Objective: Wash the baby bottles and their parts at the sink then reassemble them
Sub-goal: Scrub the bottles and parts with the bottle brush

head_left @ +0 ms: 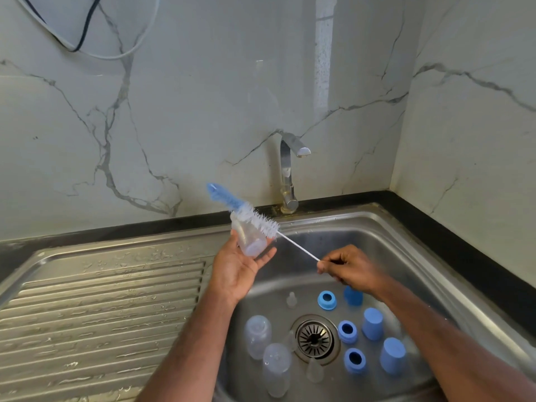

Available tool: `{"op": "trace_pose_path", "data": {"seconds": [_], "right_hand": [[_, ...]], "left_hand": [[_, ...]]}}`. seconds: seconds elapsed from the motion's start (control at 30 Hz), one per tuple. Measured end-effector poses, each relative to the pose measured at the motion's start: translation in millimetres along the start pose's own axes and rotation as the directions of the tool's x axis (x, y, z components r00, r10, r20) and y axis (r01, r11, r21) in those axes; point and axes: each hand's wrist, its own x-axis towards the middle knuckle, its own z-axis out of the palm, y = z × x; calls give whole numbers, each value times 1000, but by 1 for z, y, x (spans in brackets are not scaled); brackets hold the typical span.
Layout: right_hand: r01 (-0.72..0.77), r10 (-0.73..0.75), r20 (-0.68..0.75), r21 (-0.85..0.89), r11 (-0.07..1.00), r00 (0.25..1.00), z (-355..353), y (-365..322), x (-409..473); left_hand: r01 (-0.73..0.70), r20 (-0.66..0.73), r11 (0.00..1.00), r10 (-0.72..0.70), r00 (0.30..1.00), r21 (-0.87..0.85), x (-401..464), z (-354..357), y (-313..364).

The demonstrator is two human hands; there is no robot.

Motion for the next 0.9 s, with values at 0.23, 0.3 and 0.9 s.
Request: {"op": "trace_pose_path", "data": {"seconds": [0.23,0.3,0.9], "right_hand": [[65,-86,-156,-130,989,984,13,-1,11],[48,-71,-153,-154,987,986,3,5,11],[59,-72,-81,-153,986,994,4,6,7]], "left_hand": [[-151,62,818,141,988,555,-4,2,-13],[-244,103,711,236,966,659,-2,-6,-12],[-286,139,574,286,948,767,4,-21,-13]]}}
